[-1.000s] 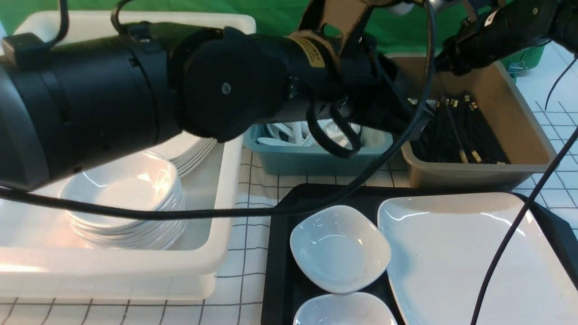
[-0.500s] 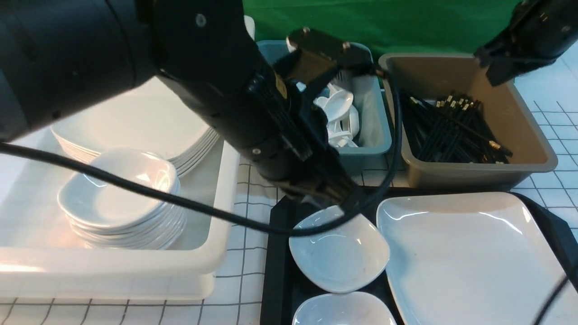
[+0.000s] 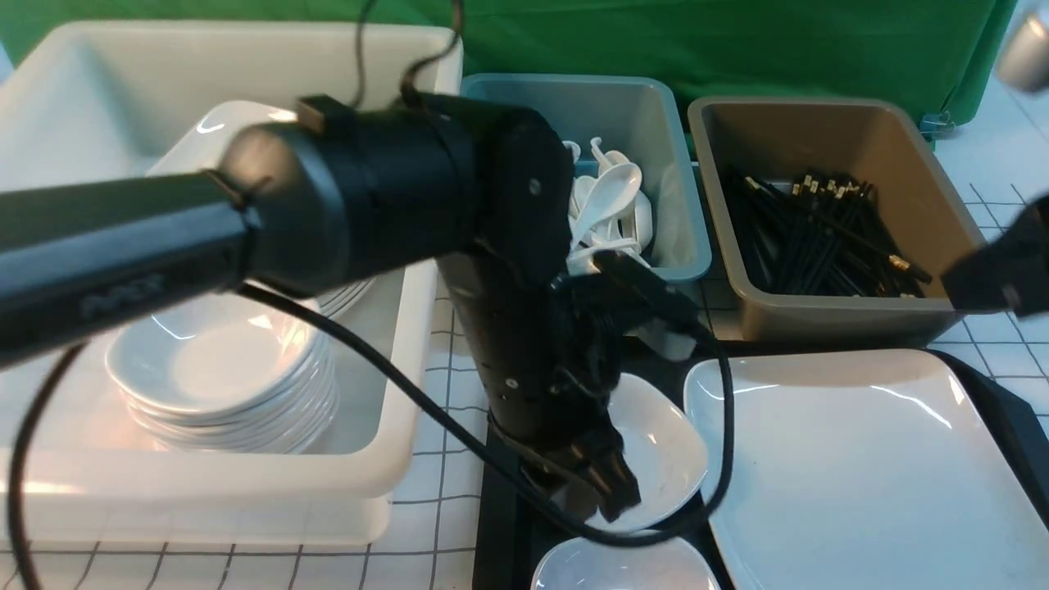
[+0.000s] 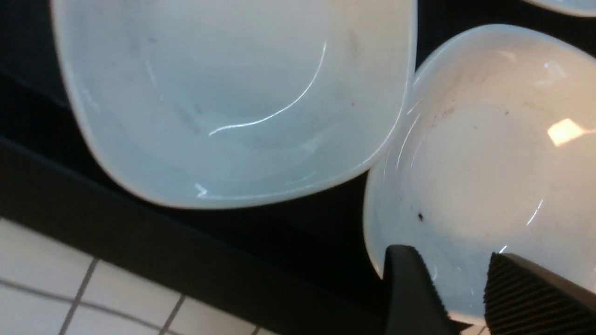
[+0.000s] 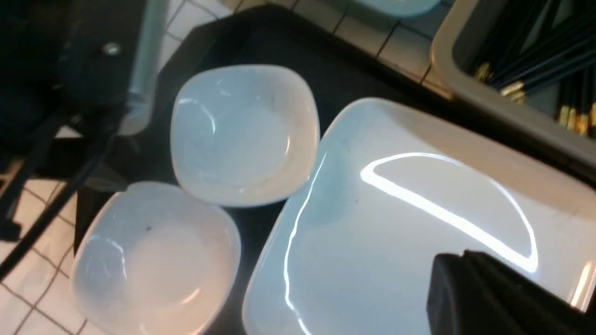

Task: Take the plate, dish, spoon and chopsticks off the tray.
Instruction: Use the left arm to grab a small plate from the dinner plate, then use the left arm to put the small plate into the large storage box on the left

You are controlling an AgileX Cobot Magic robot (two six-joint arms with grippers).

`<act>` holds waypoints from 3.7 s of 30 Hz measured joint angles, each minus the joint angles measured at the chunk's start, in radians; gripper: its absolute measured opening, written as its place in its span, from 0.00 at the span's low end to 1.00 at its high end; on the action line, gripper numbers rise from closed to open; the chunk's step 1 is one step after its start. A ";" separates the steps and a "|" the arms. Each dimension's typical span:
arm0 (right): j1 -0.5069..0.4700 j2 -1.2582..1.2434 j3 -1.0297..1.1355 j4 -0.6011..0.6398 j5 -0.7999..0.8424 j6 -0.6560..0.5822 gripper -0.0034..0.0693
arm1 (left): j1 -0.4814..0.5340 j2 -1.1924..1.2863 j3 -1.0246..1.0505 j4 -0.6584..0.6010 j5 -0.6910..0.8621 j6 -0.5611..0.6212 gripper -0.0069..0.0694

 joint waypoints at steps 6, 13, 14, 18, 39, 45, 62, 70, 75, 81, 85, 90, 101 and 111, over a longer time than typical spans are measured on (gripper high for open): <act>0.001 -0.093 0.104 0.000 -0.013 -0.007 0.05 | -0.063 0.039 0.000 0.035 -0.091 0.118 0.66; 0.002 -0.107 0.123 0.000 -0.014 -0.026 0.05 | -0.068 0.074 0.000 0.078 -0.053 0.100 0.72; 0.002 -0.107 0.123 0.000 -0.014 -0.027 0.05 | -0.068 0.079 0.001 0.079 -0.028 0.097 0.72; 0.002 -0.107 0.124 0.000 -0.019 -0.029 0.05 | -0.068 0.096 0.012 0.094 -0.017 0.095 0.70; 0.002 -0.107 0.124 0.000 -0.036 -0.051 0.05 | -0.068 0.179 0.021 0.079 -0.054 0.039 0.51; 0.002 -0.107 0.124 0.000 -0.039 -0.052 0.05 | -0.064 0.171 0.014 0.069 -0.029 0.023 0.31; 0.002 -0.107 0.124 0.000 -0.040 -0.053 0.05 | -0.067 0.126 -0.141 0.067 0.077 -0.042 0.12; 0.002 -0.133 0.120 0.124 -0.030 -0.172 0.05 | -0.058 0.008 -0.266 0.068 0.074 -0.054 0.11; 0.002 -0.144 0.094 0.354 0.017 -0.343 0.05 | 0.062 -0.089 -0.271 -0.011 0.080 -0.072 0.11; 0.088 -0.124 0.089 0.503 0.034 -0.463 0.05 | 0.366 -0.221 -0.263 -0.173 0.080 -0.095 0.11; 0.259 -0.070 0.089 0.508 -0.033 -0.474 0.05 | 0.583 -0.331 -0.176 -0.242 0.073 -0.097 0.11; 0.410 -0.020 0.089 0.470 -0.142 -0.474 0.05 | 0.797 -0.431 -0.013 -0.246 0.023 -0.103 0.11; 0.454 0.006 0.089 0.393 -0.282 -0.426 0.05 | 1.001 -0.488 0.309 -0.243 -0.120 -0.043 0.12; 0.454 0.006 0.089 0.212 -0.350 -0.278 0.05 | 1.001 -0.487 0.346 -0.160 -0.225 -0.020 0.56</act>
